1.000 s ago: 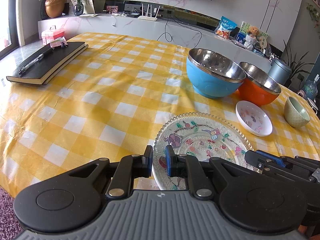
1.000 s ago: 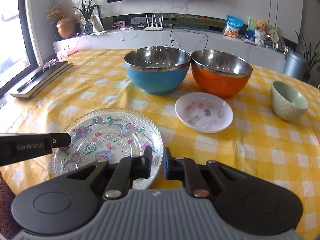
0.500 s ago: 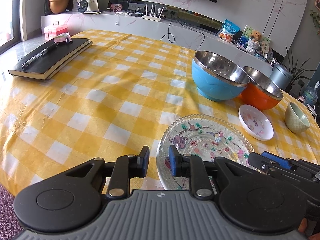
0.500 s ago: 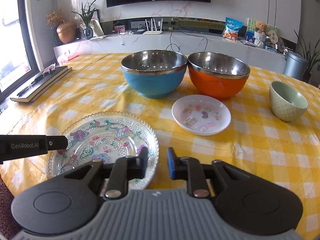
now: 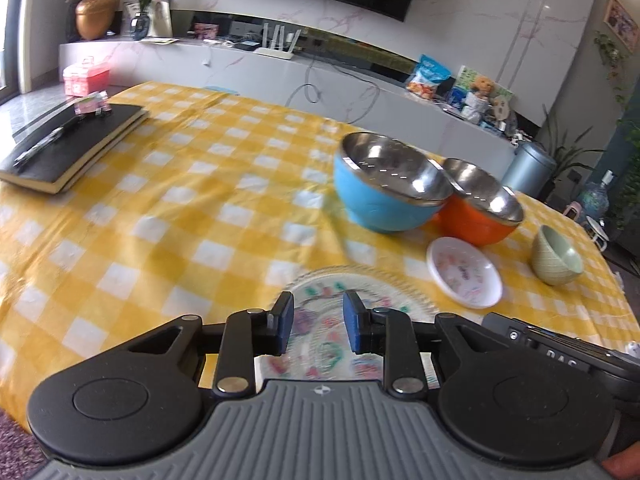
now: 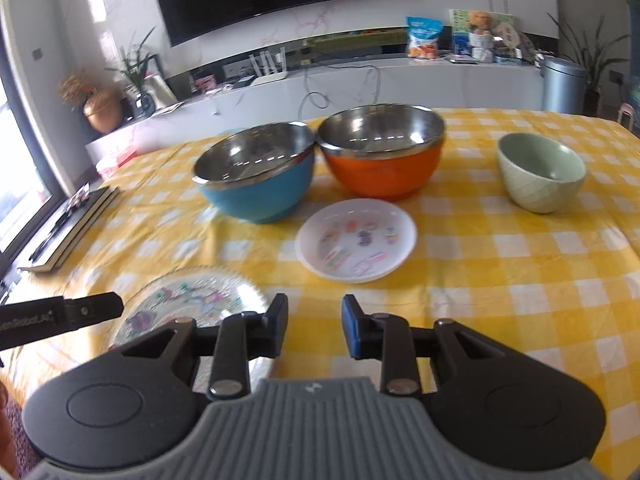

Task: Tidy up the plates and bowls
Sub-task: 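Lower the glass plate onto the painted plate and open the left gripper, then move the left gripper to the small white sticker plate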

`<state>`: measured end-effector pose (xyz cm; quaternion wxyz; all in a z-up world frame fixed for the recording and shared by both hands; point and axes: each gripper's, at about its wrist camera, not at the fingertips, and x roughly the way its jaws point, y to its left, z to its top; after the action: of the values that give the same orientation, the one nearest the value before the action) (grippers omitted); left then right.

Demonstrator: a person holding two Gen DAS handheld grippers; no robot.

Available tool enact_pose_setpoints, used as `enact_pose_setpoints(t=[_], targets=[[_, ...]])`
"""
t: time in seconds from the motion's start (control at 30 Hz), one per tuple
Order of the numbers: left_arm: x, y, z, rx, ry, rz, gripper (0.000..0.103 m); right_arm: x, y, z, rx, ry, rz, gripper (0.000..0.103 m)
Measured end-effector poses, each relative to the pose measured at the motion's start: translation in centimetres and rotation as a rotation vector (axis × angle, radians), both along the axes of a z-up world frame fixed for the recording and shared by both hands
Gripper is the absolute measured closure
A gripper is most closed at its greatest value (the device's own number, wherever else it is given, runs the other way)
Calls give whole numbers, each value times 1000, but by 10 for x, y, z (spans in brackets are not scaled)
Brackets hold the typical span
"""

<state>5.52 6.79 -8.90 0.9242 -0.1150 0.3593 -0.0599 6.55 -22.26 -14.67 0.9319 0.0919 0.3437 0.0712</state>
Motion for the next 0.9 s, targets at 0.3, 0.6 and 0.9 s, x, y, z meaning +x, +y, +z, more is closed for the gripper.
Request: enact_pose_setpoints(t=[0.3, 0.6, 0.9], targets=[[32, -43, 4, -27, 18, -90, 69, 12, -34, -1, 21, 14, -101, 72], [56, -72, -1, -8, 25, -124, 52, 23, -52, -4, 31, -5, -134, 66], [79, -83, -12, -27, 57, -123, 52, 42, -58, -14, 59, 15, -149, 66]])
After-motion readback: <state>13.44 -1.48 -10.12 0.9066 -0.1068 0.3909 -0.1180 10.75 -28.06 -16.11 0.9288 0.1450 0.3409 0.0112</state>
